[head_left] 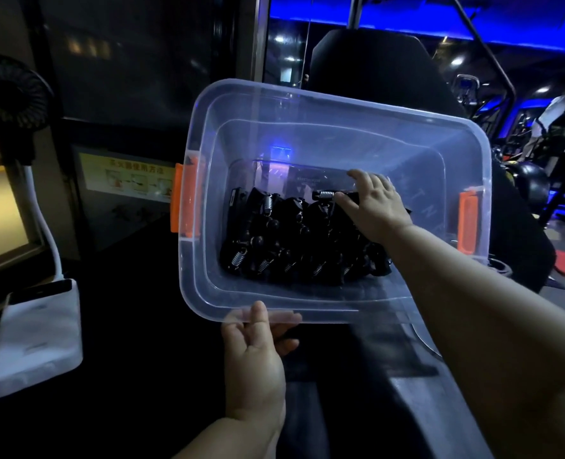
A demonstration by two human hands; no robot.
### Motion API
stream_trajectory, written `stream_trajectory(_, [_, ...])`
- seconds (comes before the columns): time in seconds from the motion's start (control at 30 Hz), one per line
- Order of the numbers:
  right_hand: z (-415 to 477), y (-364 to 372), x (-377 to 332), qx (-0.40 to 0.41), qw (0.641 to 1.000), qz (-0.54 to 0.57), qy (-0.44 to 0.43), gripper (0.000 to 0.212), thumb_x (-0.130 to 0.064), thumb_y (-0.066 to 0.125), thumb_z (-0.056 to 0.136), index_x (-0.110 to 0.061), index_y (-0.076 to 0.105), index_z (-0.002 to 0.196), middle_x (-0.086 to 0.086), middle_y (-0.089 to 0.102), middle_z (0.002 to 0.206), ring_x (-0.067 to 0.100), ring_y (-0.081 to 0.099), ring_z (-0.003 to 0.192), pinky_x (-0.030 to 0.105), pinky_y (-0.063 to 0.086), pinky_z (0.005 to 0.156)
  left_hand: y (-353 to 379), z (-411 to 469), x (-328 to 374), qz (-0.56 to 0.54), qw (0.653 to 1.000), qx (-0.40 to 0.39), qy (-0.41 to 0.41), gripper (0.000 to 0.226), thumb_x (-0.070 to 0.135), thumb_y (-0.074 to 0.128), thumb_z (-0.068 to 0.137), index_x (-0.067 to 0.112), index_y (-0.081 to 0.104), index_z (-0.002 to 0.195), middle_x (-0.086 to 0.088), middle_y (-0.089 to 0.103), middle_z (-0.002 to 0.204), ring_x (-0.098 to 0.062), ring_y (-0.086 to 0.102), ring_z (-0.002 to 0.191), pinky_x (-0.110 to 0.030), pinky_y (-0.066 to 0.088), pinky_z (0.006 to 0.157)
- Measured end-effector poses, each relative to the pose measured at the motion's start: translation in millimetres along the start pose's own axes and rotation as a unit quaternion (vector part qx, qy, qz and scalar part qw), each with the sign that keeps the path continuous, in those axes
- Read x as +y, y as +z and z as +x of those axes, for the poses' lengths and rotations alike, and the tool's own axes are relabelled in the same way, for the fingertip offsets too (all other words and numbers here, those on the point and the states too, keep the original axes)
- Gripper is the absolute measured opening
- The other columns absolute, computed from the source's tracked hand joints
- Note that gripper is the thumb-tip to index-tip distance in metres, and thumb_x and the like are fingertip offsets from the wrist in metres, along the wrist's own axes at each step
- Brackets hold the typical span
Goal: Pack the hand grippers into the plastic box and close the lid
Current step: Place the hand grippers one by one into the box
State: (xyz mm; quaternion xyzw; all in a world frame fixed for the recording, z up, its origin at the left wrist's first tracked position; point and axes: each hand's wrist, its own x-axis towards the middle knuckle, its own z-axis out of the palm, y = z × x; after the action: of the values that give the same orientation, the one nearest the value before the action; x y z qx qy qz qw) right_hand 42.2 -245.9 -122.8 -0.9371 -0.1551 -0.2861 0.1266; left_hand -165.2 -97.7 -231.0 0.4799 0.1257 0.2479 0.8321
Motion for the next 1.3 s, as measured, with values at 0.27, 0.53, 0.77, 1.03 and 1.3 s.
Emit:
stream_trajectory(0.27, [-41, -38, 15, 0.119, 0.991, 0.063, -0.015, 0.049, -0.050, 0.043, 0.093, -0.017, 0.055, 0.127, 0.007, 0.054, 0.130, 0.026, 0.039, 0.128, 0.037, 0.032, 0.102, -1, -1, 1, 0.010, 1.000, 0.004, 0.000, 0.016, 0.028, 0.037, 0.102, 0.014, 0.044, 0.097, -0.006, 0.072, 0.076, -0.017, 0.071, 0.076, -0.028, 0.049, 0.061])
stream_trajectory(0.53, [-126, -65, 90, 0.382, 0.897, 0.192, 0.114, 0.022, -0.021, 0.049, 0.090, -0.004, 0.062, 0.095, 0.011, 0.058, 0.093, 0.024, 0.053, 0.093, 0.019, 0.037, 0.083, 0, -2, 1, 0.015, 1.000, -0.002, 0.010, 0.020, 0.027, 0.035, 0.103, 0.010, 0.043, 0.109, -0.013, 0.069, 0.081, -0.017, 0.069, 0.075, -0.027, 0.049, 0.060])
stream_trajectory(0.77, [-168, -34, 171, 0.070, 0.936, 0.054, 0.341, 0.039, -0.035, 0.049, 0.094, -0.007, 0.061, 0.119, 0.025, 0.062, 0.116, 0.040, 0.055, 0.111, 0.041, 0.042, 0.088, 2, -4, 2, 0.014, 1.000, -0.008, 0.006, 0.015, 0.027, 0.035, 0.103, 0.016, 0.044, 0.098, -0.010, 0.068, 0.082, -0.010, 0.070, 0.068, -0.028, 0.049, 0.064])
stream_trajectory(1.03, [-148, -12, 182, -0.123, 0.921, 0.007, 0.369, 0.061, -0.060, 0.040, 0.089, -0.030, 0.037, 0.142, 0.015, 0.027, 0.152, 0.035, 0.026, 0.139, 0.051, 0.025, 0.112, 3, -2, -3, 0.015, 1.000, 0.003, 0.014, 0.014, 0.028, 0.035, 0.103, 0.021, 0.044, 0.095, -0.006, 0.069, 0.078, -0.011, 0.070, 0.070, -0.029, 0.049, 0.064])
stream_trajectory(1.3, [-139, 4, 170, -0.162, 0.889, -0.053, 0.425, 0.073, -0.060, 0.035, 0.094, -0.019, 0.017, 0.152, -0.003, 0.002, 0.161, 0.036, 0.016, 0.142, 0.049, 0.020, 0.112, 4, 1, -7, 0.020, 0.999, 0.010, 0.024, 0.015, 0.031, 0.036, 0.103, 0.022, 0.045, 0.094, -0.002, 0.070, 0.075, -0.016, 0.070, 0.077, -0.030, 0.049, 0.065])
